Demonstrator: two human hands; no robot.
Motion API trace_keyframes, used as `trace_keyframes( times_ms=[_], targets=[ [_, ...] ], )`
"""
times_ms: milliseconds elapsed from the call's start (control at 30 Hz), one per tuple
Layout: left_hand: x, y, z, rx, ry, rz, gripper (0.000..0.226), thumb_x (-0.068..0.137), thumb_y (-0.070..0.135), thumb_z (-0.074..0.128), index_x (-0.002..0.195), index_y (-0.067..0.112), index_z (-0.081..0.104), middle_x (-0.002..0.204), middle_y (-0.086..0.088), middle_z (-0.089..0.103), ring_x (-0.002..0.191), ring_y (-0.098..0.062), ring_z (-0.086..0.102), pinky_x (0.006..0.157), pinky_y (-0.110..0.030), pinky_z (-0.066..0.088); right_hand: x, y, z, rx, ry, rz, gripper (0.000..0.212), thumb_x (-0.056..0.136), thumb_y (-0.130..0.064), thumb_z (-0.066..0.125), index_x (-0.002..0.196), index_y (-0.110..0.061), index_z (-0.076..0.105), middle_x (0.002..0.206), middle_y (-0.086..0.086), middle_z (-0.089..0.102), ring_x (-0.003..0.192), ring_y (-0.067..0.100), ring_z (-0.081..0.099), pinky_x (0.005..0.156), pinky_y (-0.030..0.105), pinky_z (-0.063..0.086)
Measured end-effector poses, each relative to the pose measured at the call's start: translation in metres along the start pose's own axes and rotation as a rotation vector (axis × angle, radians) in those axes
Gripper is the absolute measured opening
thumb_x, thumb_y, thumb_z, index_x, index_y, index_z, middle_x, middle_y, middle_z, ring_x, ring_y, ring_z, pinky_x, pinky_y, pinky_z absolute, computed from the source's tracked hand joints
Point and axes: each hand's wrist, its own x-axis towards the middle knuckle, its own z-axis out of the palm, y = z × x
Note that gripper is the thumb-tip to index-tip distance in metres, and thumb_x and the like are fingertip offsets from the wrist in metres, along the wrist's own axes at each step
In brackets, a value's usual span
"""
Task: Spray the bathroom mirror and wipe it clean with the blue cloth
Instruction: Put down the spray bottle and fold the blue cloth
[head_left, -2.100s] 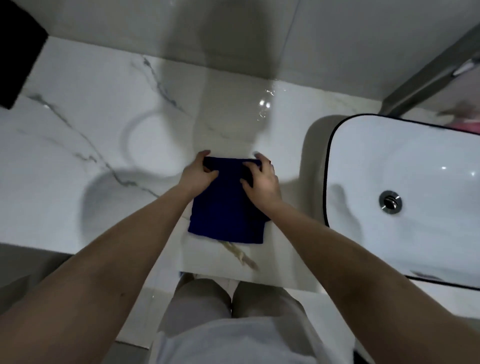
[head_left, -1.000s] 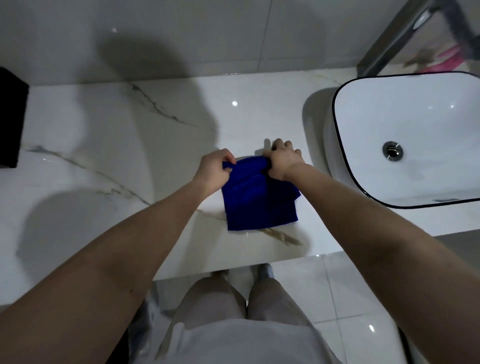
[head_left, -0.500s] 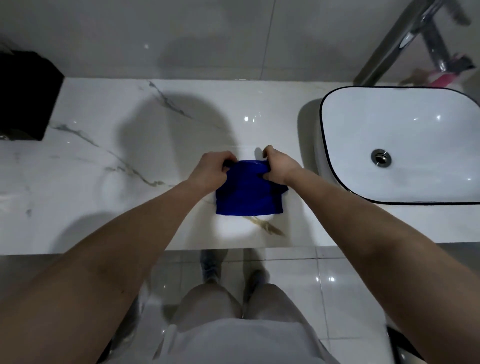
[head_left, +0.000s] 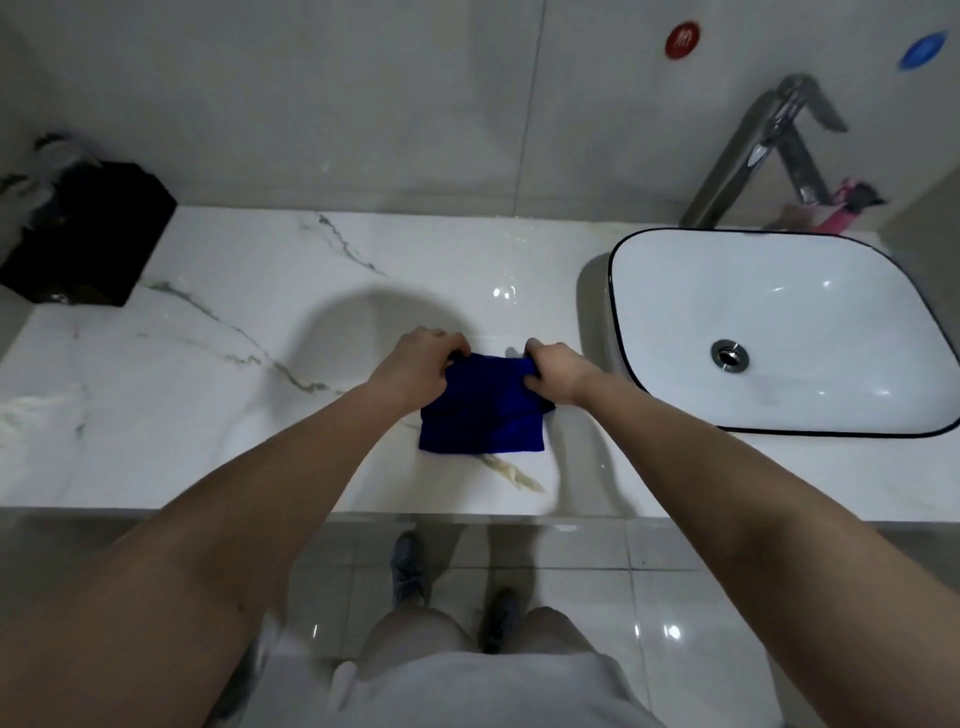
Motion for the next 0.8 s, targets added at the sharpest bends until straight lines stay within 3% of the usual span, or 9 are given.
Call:
trace_keyframes(
  times_ms=[167, 300, 433, 633, 800],
  targets=[
    [-0.001, 0.007, -0.011, 0.188, -0.012, 0.039, 0.045, 0.086, 0.001, 0.041, 0.124, 0.021, 0.056, 0.110, -0.003, 0.065, 0.100, -0.025, 0.052, 0.088, -0.032, 0.040, -0.009, -0.002, -0.017, 0.012, -0.022, -0.033, 0.031, 0.093, -0.015, 0.047, 0.123, -0.006, 0.044, 0.114, 0.019, 0.058, 0.092, 0.028, 0.054, 0.071, 0.029, 0.040],
    [0.005, 0.010, -0.034, 0.138, -0.018, 0.027, 0.040, 0.085, -0.001, 0.046, 0.116, 0.021, 0.060, 0.100, -0.002, 0.067, 0.094, -0.022, 0.056, 0.082, -0.032, 0.046, -0.016, -0.011, -0.043, -0.030, -0.044, -0.051, 0.047, 0.094, -0.013, 0.044, 0.140, -0.006, 0.035, 0.128, 0.018, 0.053, 0.116, 0.032, 0.051, 0.088, 0.032, 0.042],
    [0.021, 0.017, -0.061, 0.124, -0.003, 0.018, 0.041, 0.083, -0.002, 0.041, 0.110, 0.022, 0.060, 0.097, 0.000, 0.063, 0.095, -0.022, 0.051, 0.078, -0.029, 0.041, -0.021, -0.018, -0.083, -0.070, -0.003, -0.067, 0.026, 0.091, -0.014, 0.047, 0.112, -0.006, 0.059, 0.112, 0.015, 0.061, 0.106, 0.030, 0.055, 0.078, 0.027, 0.039],
    [0.050, 0.042, -0.125, 0.029, 0.144, 0.051, 0.041, 0.078, -0.008, 0.044, 0.104, 0.018, 0.063, 0.099, -0.003, 0.066, 0.090, -0.018, 0.059, 0.075, -0.024, 0.041, -0.035, -0.034, -0.161, 0.009, 0.157, -0.075, 0.029, 0.089, -0.025, 0.059, 0.112, -0.008, 0.059, 0.108, 0.010, 0.061, 0.099, 0.027, 0.058, 0.076, 0.027, 0.042],
    [0.067, 0.066, -0.189, -0.088, 0.319, 0.036, 0.033, 0.087, -0.005, 0.038, 0.107, 0.010, 0.059, 0.102, -0.012, 0.063, 0.095, -0.026, 0.056, 0.076, -0.024, 0.038, -0.043, -0.055, -0.227, 0.170, 0.369, -0.100, 0.027, 0.088, -0.023, 0.060, 0.112, -0.010, 0.061, 0.106, 0.008, 0.063, 0.093, 0.021, 0.058, 0.077, 0.028, 0.044]
  ],
)
